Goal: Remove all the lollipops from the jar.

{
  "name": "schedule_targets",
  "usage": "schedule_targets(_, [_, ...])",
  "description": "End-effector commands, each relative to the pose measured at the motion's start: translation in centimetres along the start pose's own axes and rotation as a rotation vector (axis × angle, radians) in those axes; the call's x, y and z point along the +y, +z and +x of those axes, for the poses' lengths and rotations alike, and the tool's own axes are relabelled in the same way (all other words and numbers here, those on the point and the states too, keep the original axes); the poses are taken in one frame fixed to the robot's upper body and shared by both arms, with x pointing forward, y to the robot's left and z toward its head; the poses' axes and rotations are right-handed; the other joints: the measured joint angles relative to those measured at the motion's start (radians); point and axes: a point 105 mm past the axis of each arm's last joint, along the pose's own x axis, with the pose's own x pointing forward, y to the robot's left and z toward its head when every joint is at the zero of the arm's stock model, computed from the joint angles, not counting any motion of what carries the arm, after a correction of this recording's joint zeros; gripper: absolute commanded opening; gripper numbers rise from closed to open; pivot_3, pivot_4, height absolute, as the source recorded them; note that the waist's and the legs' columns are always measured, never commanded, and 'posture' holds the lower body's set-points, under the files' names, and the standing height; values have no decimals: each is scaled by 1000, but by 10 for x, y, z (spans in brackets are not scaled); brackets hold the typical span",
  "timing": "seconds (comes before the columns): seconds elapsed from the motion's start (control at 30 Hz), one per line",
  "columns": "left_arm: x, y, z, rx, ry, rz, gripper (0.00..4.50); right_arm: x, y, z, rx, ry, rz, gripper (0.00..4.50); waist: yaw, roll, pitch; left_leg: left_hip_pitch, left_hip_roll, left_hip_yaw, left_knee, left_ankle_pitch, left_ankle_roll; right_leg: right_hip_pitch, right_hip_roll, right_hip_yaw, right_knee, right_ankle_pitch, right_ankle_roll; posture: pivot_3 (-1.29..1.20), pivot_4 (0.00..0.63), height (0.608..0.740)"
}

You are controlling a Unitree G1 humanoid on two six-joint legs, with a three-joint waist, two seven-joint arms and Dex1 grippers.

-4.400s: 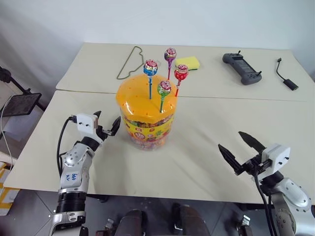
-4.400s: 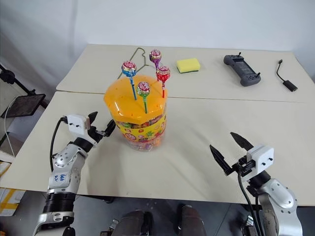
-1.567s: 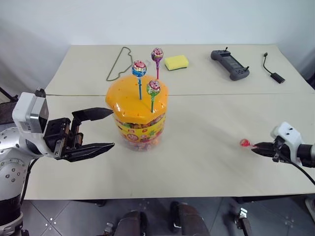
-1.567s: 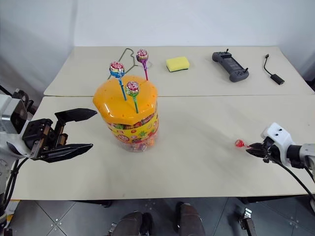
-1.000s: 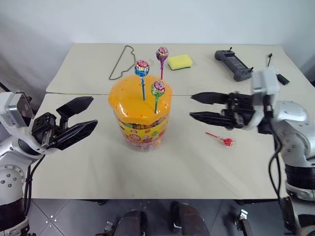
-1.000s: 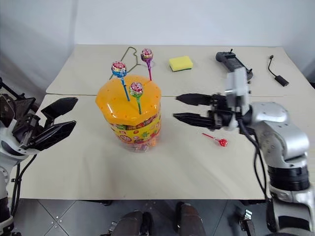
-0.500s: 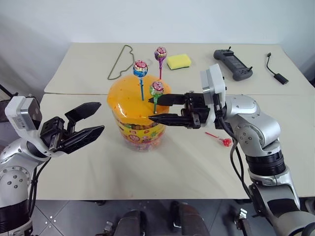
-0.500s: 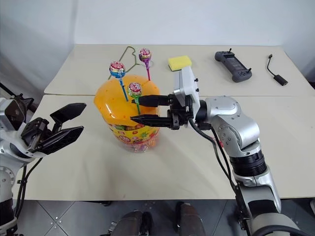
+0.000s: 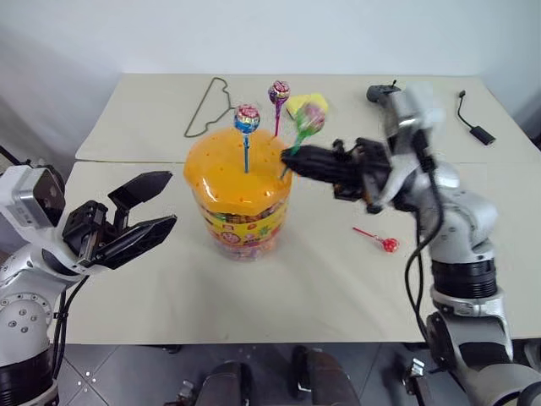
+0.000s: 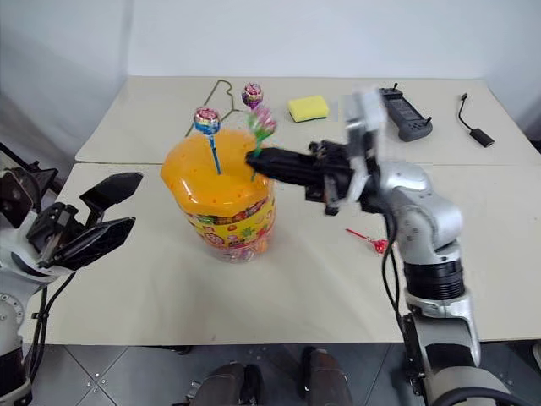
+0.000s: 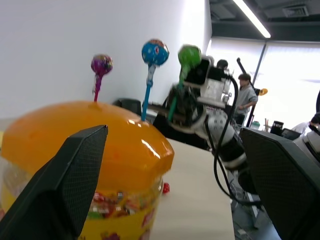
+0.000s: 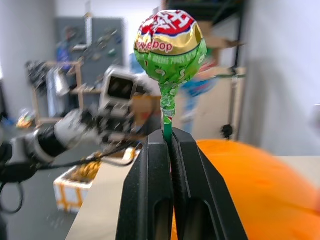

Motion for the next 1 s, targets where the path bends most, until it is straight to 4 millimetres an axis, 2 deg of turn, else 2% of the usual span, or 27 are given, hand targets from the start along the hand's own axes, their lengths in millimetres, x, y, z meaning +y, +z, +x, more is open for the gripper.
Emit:
schedule_targets(0.03, [-10, 3, 5, 91, -63, 117, 4500, -7, 21, -37, 64, -123, 3, 8, 3, 0, 0, 0, 0, 0, 0, 0, 0, 0, 0, 0, -2, 0, 0, 0, 150, 740])
schedule_targets(0.13, [-15, -6, 7, 177, -110, 164, 4500, -26, -11, -117, 456, -403, 79, 8, 19, 0, 0, 0, 0, 1, 0, -2, 2, 1, 0, 0, -8, 0, 0, 0, 150, 740])
schedule_targets(0.3, [-15, -11, 4, 208, -132, 161, 4500, -24, -50, -231, 935, -654, 55, 8, 15, 0, 0, -1, -1, 7, 0, -3, 6, 0, 0, 2, -11, 0, 0, 0, 150, 740])
schedule_targets(0.4, [-13, -13, 1, 228, -134, 163, 4500, -20, -63, -268, 1090, -710, 28, 8, 8, 0, 0, 2, -1, 10, 0, -3, 5, 0, 1, 3, -10, 0, 1, 0, 150, 740])
schedule_targets(0.47, [-13, -11, 2, 218, -130, 159, 4500, -21, -77, -308, 1216, -896, 52, 8, 4, 0, 0, 4, 0, 12, 0, -2, 4, 0, 1, 3, -7, 0, 1, 0, 150, 740])
schedule_targets(0.5, [-14, -10, 2, 212, -130, 157, 4500, -21, -80, -319, 1240, -935, 22, 8, 4, 0, 0, 4, 0, 11, 1, -1, 3, 0, 1, 4, -7, 0, 1, 0, 150, 740])
schedule_targets(0.53, [-14, -10, 2, 207, -128, 158, 4500, -15, -86, -317, 1225, -886, 46, 466, 4, 0, 0, 4, 0, 11, 1, -1, 2, 0, 1, 5, -7, 0, 1, 0, 150, 740])
schedule_targets(0.57, [-14, -9, 2, 206, -127, 160, 4500, -11, -88, -314, 1209, -834, 62, 654, 5, 0, 0, 4, 0, 11, 1, -1, 1, 0, 1, 5, -6, 0, 0, 0, 150, 740])
schedule_targets(0.63, [-12, -6, 2, 186, -109, 164, 4500, -14, -87, -309, 1155, -832, 55, 1289, 0, 0, 0, 4, 0, 10, 1, 0, 1, 0, 1, 5, -5, 0, 0, 0, 150, 740])
schedule_targets(0.67, [-9, -1, 2, 150, -81, 165, 4500, -18, -81, -297, 1076, -806, 26, 1739, -3, 0, 0, 5, 1, 10, 0, 0, 1, 0, 1, 5, -4, 0, 0, 0, 150, 740])
schedule_targets(0.7, [-6, 5, 1, 106, -50, 159, 4500, -23, -72, -280, 973, -767, -15, 1923, -6, 0, 0, 4, 1, 10, 1, 0, 0, 0, 1, 5, -4, 0, 0, 0, 150, 740])
schedule_targets(0.73, [-3, 10, -1, 74, -20, 156, 4500, -30, -57, -254, 807, -717, -69, 2242, -9, 0, 0, 4, 1, 9, 0, 0, 0, 0, 1, 4, -4, 0, 0, 0, 150, 740])
schedule_targets(0.77, [-1, 13, -3, 50, 3, 151, 4500, -34, -42, -231, 656, -675, -95, 2242, -12, 0, 0, 5, 1, 10, 0, 0, 0, 0, 1, 4, -4, 0, 0, 0, 150, 740])
schedule_targets(0.8, [0, 15, -4, 39, 15, 148, 4500, -35, -32, -218, 565, -648, -105, 2242, -14, 0, 0, 5, 2, 10, 1, 0, 0, 0, 2, 4, -4, 0, -1, 0, 150, 740])
schedule_targets(0.83, [3, 17, -6, 12, 40, 140, 4500, -36, -26, -199, 498, -603, -104, 2242, -13, 1, 0, 5, 3, 10, 1, 0, -1, 0, 3, 4, -3, 1, -1, 0, 150, 740])
schedule_targets(0.9, [10, 23, -11, -52, 100, 128, 4500, -37, -12, -149, 361, -479, -139, 2242, -10, 3, 1, 5, 3, 10, 1, 0, -1, 0, 2, 4, -2, 1, -1, 0, 150, 740])
schedule_targets(1.0, [15, 19, -14, -67, 138, 108, 4500, -43, 6, -95, 201, -399, -184, 2242, -7, 2, 0, 5, 4, 7, 1, 0, -2, 0, 2, 1, -1, 1, -2, 0, 150, 740])
